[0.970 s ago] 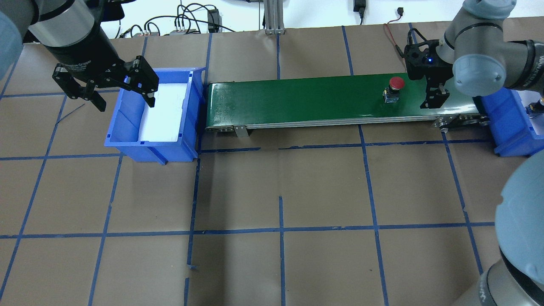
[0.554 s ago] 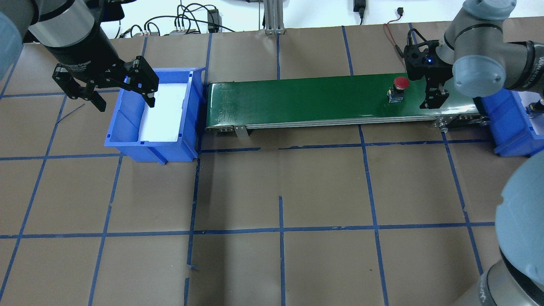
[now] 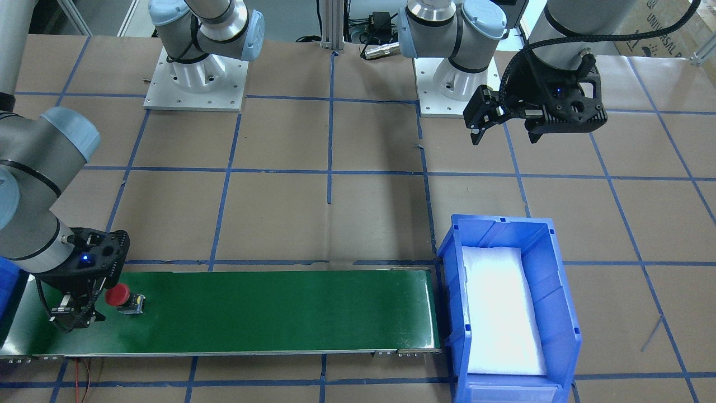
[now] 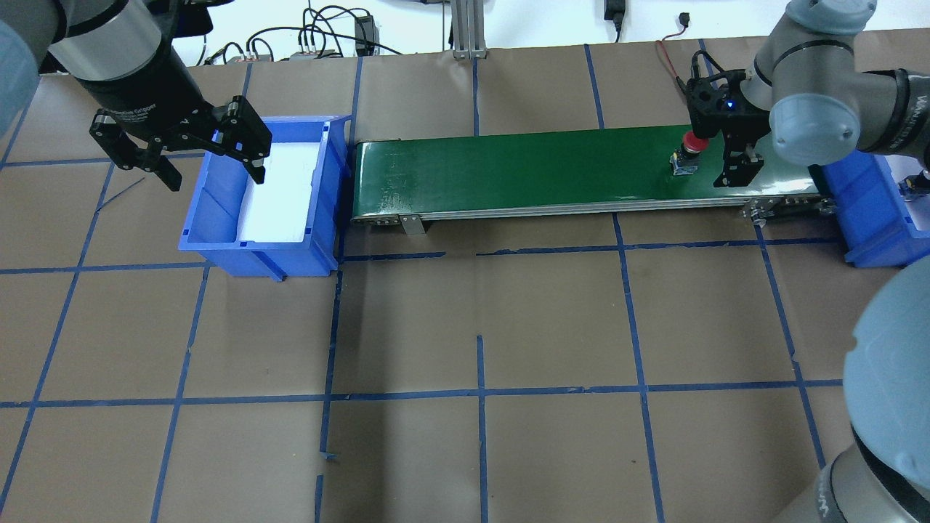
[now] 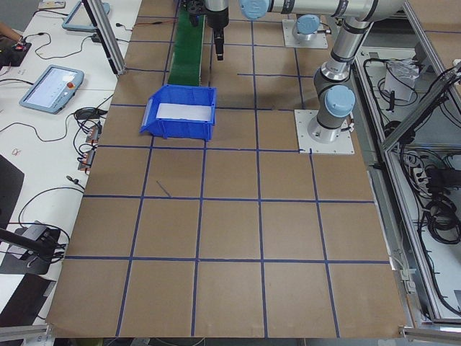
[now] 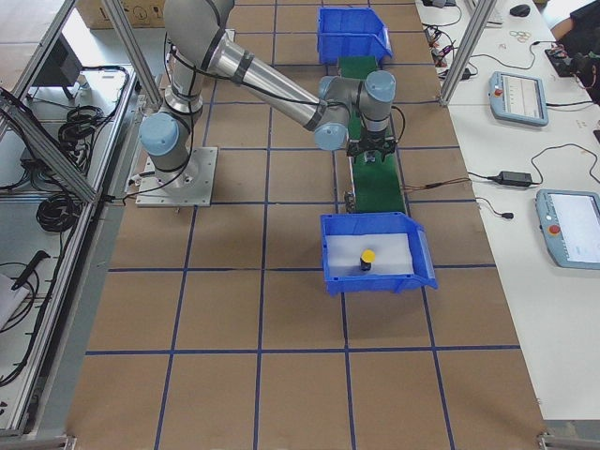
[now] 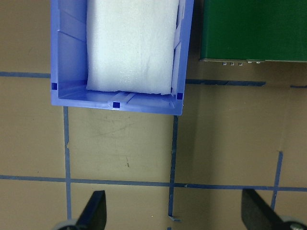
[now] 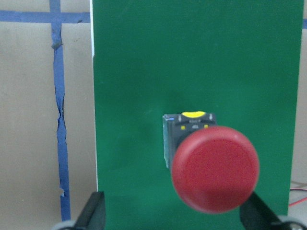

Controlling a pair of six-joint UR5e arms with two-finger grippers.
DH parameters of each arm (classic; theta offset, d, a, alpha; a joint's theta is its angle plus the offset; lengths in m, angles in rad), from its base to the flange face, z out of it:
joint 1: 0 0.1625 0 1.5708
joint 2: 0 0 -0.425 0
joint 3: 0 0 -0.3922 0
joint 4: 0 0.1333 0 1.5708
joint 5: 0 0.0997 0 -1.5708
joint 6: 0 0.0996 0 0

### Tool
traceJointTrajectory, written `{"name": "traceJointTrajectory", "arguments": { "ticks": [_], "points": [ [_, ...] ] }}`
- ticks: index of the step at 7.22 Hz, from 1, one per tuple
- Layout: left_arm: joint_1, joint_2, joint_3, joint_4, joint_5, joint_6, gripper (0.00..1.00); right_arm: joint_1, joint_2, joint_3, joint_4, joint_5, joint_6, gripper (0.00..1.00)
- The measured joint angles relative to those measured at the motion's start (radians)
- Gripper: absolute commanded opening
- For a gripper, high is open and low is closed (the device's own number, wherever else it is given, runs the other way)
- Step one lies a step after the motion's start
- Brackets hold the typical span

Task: Transport two buttons from left to right
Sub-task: 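Lower the right gripper onto the arriving red button and grasp it, then lift the red button and carry it into the blue bin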

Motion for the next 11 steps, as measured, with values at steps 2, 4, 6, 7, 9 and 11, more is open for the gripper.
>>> {"name": "traceJointTrajectory", "arguments": {
  "ticks": [2, 4, 6, 7, 9, 11],
  "points": [
    [0.000, 0.000, 0.000, 0.000, 0.000, 0.000, 1.00, 0.000, 0.007, -0.001, -0.001, 0.000, -0.006, 0.98],
    [0.000, 0.000, 0.000, 0.000, 0.000, 0.000, 1.00, -0.001, 0.011, -0.001, -0.001, 0.000, -0.007, 0.97],
    [0.000, 0.000, 0.000, 0.001, 0.000, 0.000, 1.00, -0.001, 0.011, -0.001, -0.001, 0.000, -0.007, 0.95],
    [0.000, 0.000, 0.000, 0.001, 0.000, 0.000, 1.00, -0.001, 0.011, -0.001, -0.001, 0.000, -0.007, 0.94],
    [0.000, 0.000, 0.000, 0.001, 0.000, -0.001, 1.00, -0.001, 0.012, -0.001, -0.003, 0.000, -0.007, 0.64],
    [0.000, 0.000, 0.000, -0.001, 0.000, -0.001, 1.00, -0.001, 0.012, -0.001, -0.007, -0.008, -0.009, 0.31]
  ]
}}
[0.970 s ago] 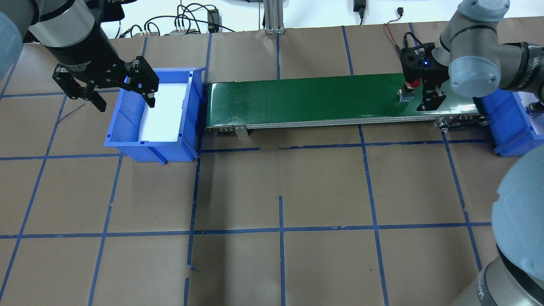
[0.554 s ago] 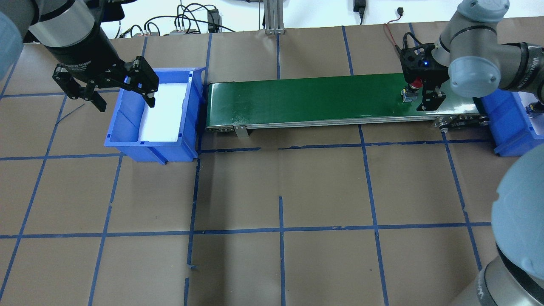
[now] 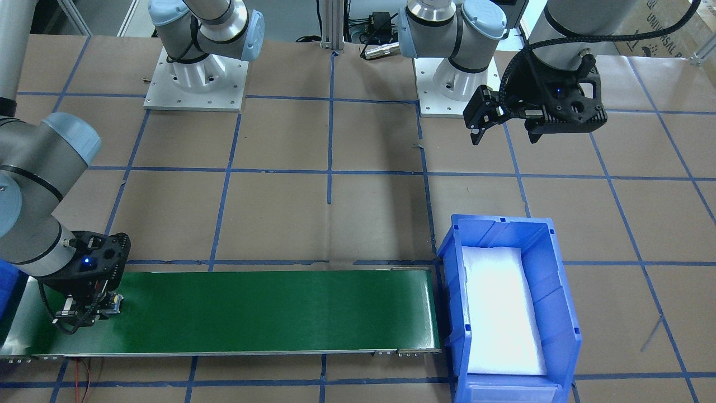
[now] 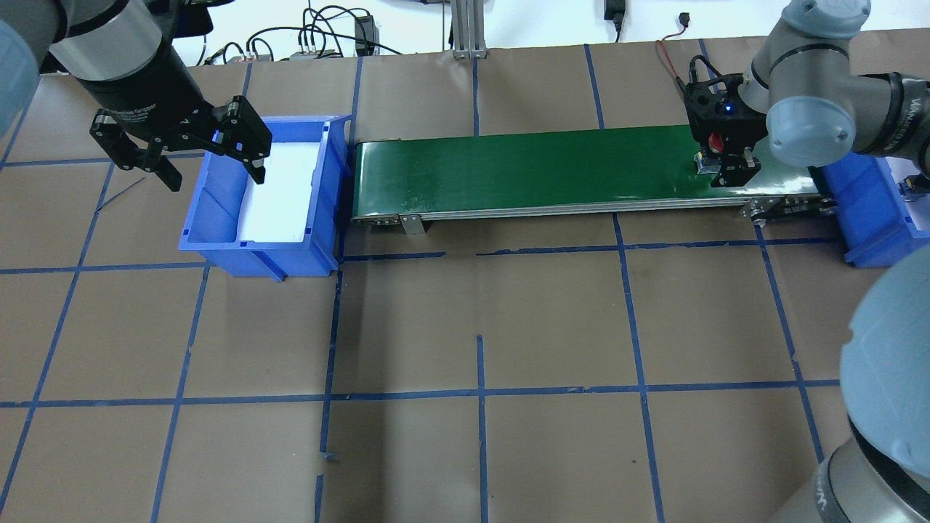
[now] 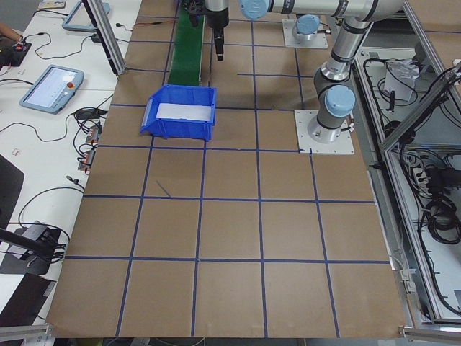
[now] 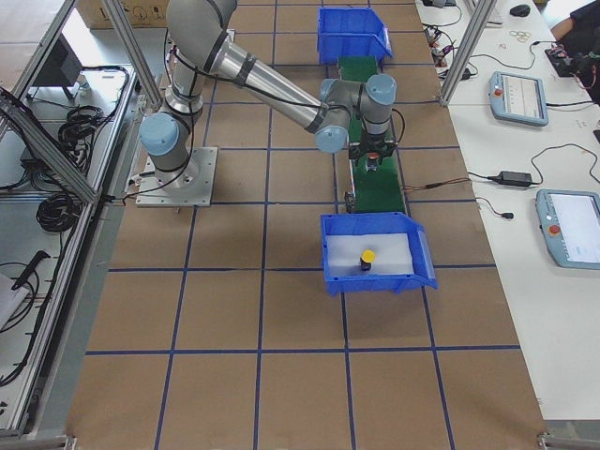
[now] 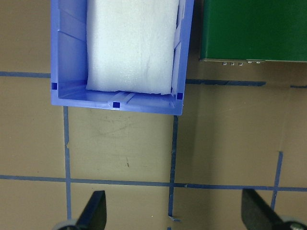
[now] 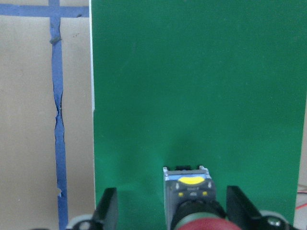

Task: Transport two buttons from left to right
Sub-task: 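Lift the red button and carry it into the blue bin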

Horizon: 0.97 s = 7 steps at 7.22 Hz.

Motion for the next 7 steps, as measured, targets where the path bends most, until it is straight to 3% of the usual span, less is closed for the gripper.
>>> {"name": "traceJointTrajectory", "arguments": {
  "ticks": [1, 2, 5, 7],
  "points": [
    [0.000, 0.000, 0.000, 0.000, 0.000, 0.000, 1.00, 0.000, 0.000, -0.001, -0.001, -0.006, -0.001, 0.17],
    [0.000, 0.000, 0.000, 0.000, 0.000, 0.000, 1.00, 0.000, -0.001, -0.002, -0.002, -0.016, -0.002, 0.11],
    [0.000, 0.000, 0.000, 0.001, 0.000, 0.001, 1.00, -0.005, -0.011, -0.032, 0.004, -0.084, -0.013, 0.08],
    [0.000, 0.000, 0.000, 0.001, 0.000, 0.001, 1.00, -0.082, -0.013, -0.130, 0.084, -0.091, -0.107, 0.08]
  ]
}}
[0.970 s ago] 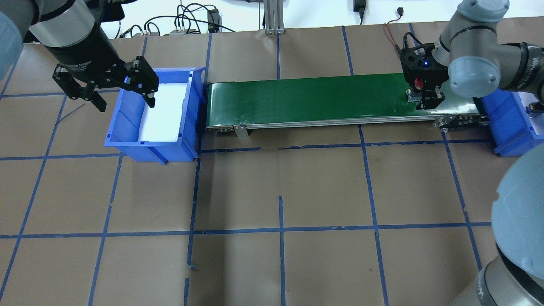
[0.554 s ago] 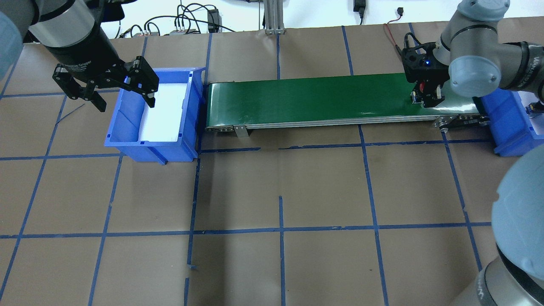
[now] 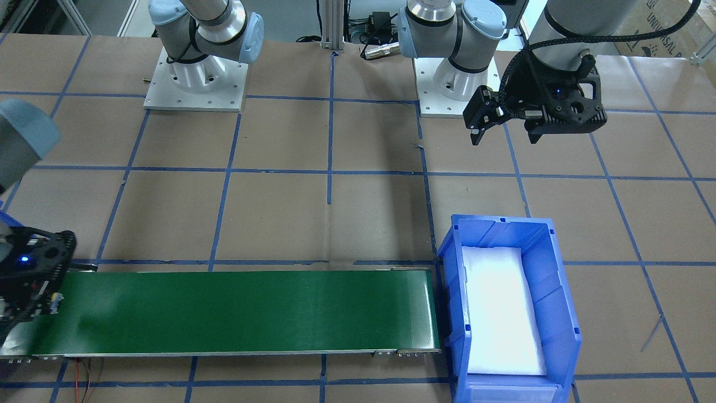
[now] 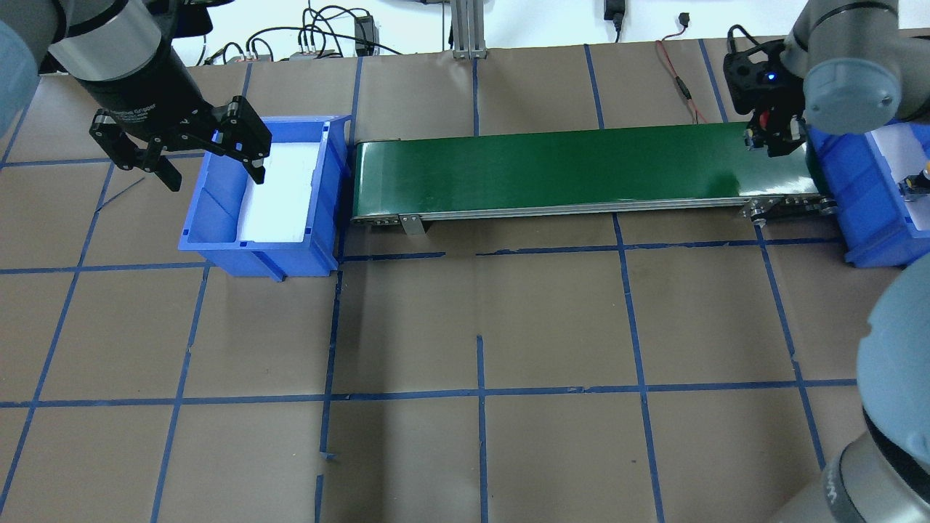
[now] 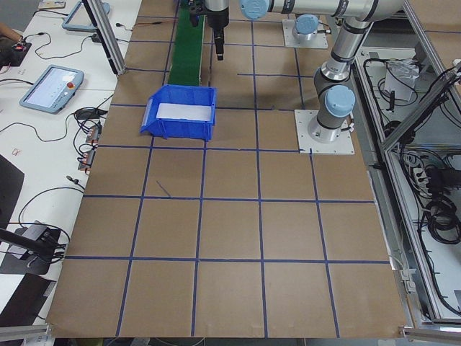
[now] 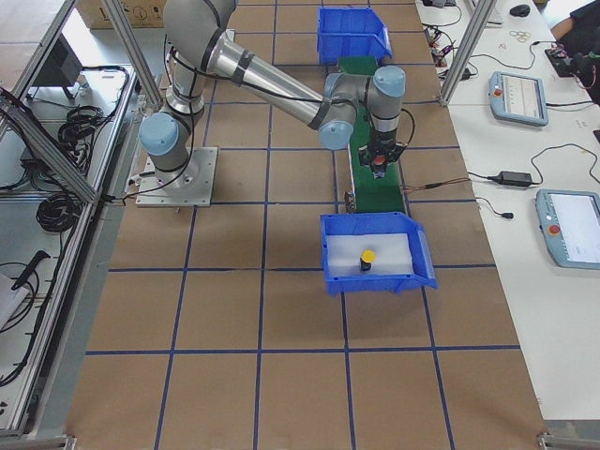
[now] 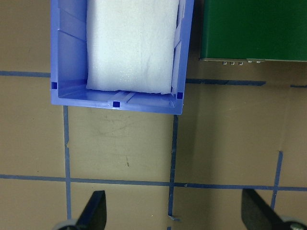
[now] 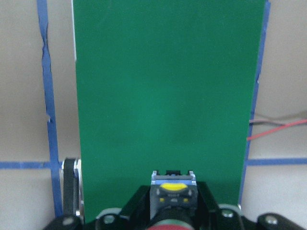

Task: Transport two buttons from left to right
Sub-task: 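Lift the red button and carry it into the blue bin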

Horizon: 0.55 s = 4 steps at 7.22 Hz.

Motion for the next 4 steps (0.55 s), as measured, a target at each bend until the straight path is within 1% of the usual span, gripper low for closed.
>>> {"name": "traceJointTrajectory", "arguments": {
  "ticks": [1, 2, 3, 4],
  "points": [
    [0.000, 0.000, 0.000, 0.000, 0.000, 0.000, 1.00, -0.070, 0.001, -0.049, 0.044, 0.015, -0.094, 0.08],
    [0.000, 0.000, 0.000, 0.000, 0.000, 0.000, 1.00, -0.146, 0.008, -0.088, 0.060, 0.046, -0.206, 0.08],
    [0.000, 0.000, 0.000, 0.000, 0.000, 0.000, 1.00, -0.222, 0.035, -0.136, 0.064, 0.085, -0.331, 0.08],
    [0.000, 0.000, 0.000, 0.000, -0.001, 0.001, 1.00, -0.275, 0.076, -0.174, 0.067, 0.113, -0.416, 0.08]
  ]
}}
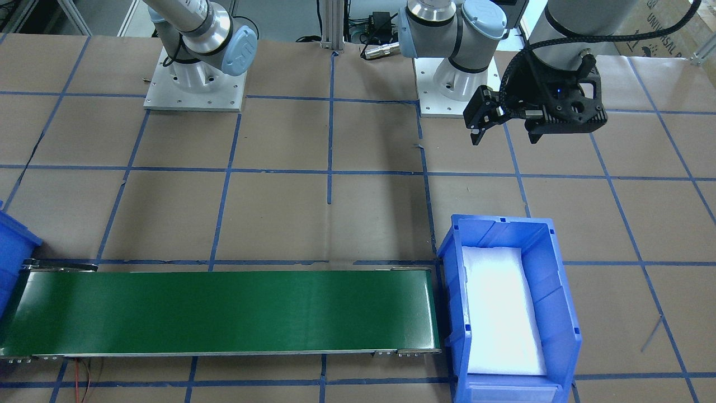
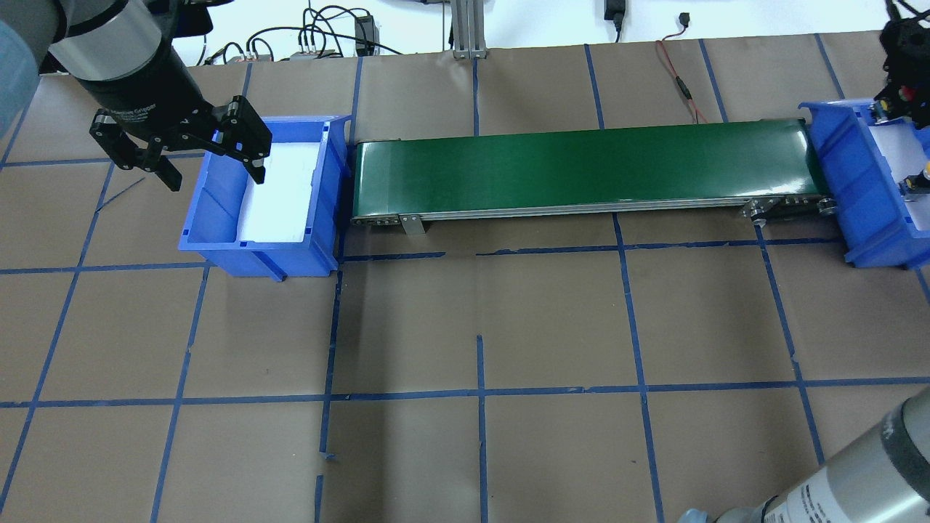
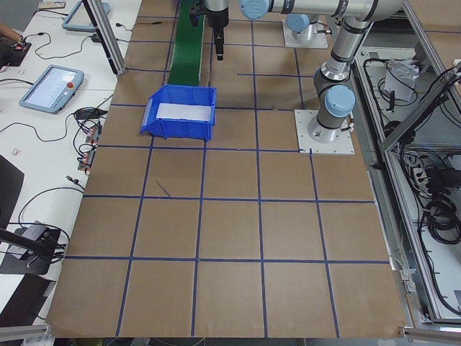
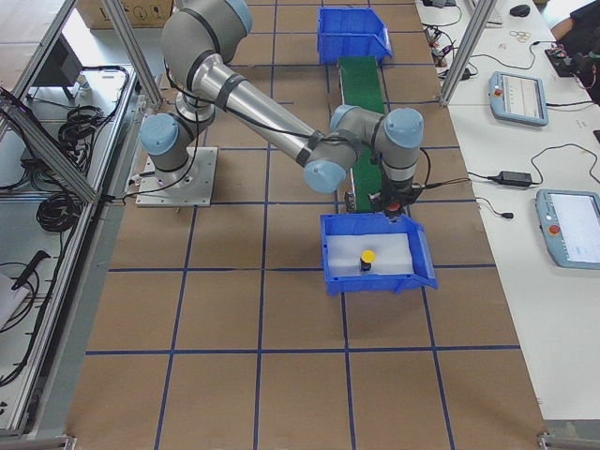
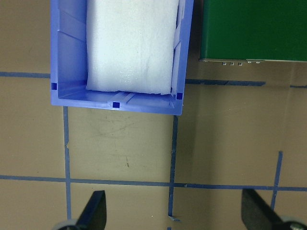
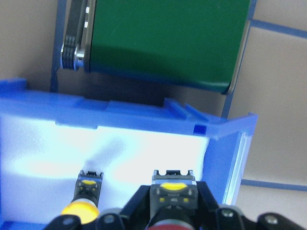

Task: Transport two buttons from left to right
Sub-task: 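Lift the red button and carry it into the blue bin, then open the right gripper to drop the red button in the bin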

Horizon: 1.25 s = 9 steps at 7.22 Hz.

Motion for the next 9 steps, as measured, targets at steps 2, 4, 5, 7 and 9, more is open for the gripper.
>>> {"name": "traceJointTrajectory", "arguments": {
  "ticks": [2, 4, 5, 7, 9],
  "points": [
    [0.000, 0.000, 0.000, 0.000, 0.000, 0.000, 1.00, -0.040, 0.067, -0.008, 0.002, 0.035, -0.051, 0.08],
    [0.000, 0.000, 0.000, 0.000, 0.000, 0.001, 1.00, -0.046, 0.098, 0.033, -0.004, 0.049, -0.046, 0.08],
    [0.000, 0.000, 0.000, 0.000, 0.000, 0.001, 1.00, -0.046, 0.103, 0.049, -0.015, 0.049, -0.042, 0.09],
    [0.000, 0.000, 0.000, 0.000, 0.000, 0.001, 1.00, -0.047, 0.109, 0.064, -0.035, 0.049, -0.040, 0.21],
    [0.000, 0.000, 0.000, 0.000, 0.000, 0.001, 1.00, -0.047, 0.111, 0.079, -0.040, 0.051, -0.033, 0.88]
  ]
}}
